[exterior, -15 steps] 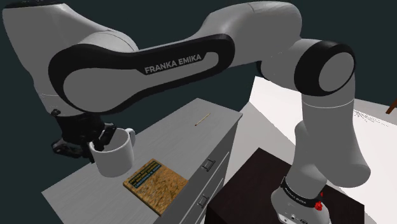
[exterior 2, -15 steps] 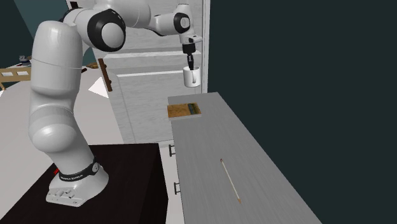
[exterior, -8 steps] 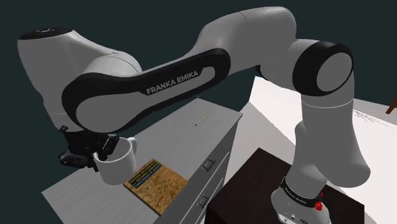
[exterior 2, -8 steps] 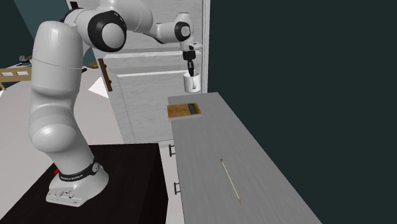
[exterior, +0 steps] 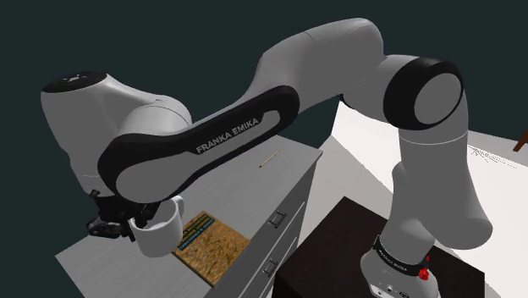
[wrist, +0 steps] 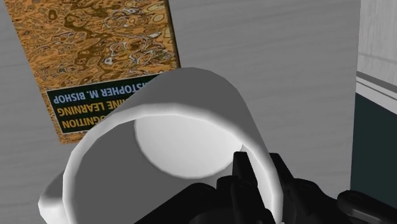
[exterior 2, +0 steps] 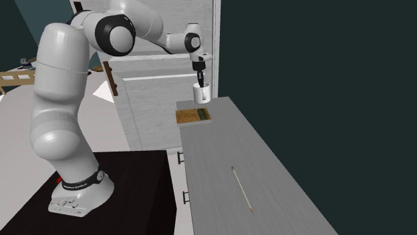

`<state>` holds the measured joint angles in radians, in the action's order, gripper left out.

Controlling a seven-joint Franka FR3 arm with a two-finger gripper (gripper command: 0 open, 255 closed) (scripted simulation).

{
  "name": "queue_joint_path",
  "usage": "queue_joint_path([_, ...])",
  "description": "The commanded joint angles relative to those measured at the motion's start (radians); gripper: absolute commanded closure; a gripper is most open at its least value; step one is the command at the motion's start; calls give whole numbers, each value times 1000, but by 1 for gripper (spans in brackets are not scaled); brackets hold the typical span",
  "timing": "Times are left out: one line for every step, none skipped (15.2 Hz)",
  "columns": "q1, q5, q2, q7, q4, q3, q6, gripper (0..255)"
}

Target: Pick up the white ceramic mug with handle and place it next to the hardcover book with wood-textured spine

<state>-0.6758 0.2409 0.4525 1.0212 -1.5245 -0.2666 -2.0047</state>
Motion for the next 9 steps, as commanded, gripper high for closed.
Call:
queue_joint_path([0, 4, 7, 4, -16, 2, -23, 255])
queue_joint_path([0, 6, 11, 6, -23, 3, -35, 255])
queue_joint_path([0, 8, 15, 9, -31, 3, -46, 255])
queue_joint_path([0, 10, 19, 11, -38, 4, -57, 255])
queue_joint_path([-1, 12, 24, 13, -45, 5, -68, 255])
queue_joint_path([-1, 14, 29, 15, -51, 6, -79, 255])
queue_joint_path([-1, 17, 33, 18, -57, 8, -90, 255])
queue_joint_path([-1, 19, 39, 20, -63, 9, -100, 255])
queue_joint_path([-2, 21, 43, 22, -68, 10, -109, 255])
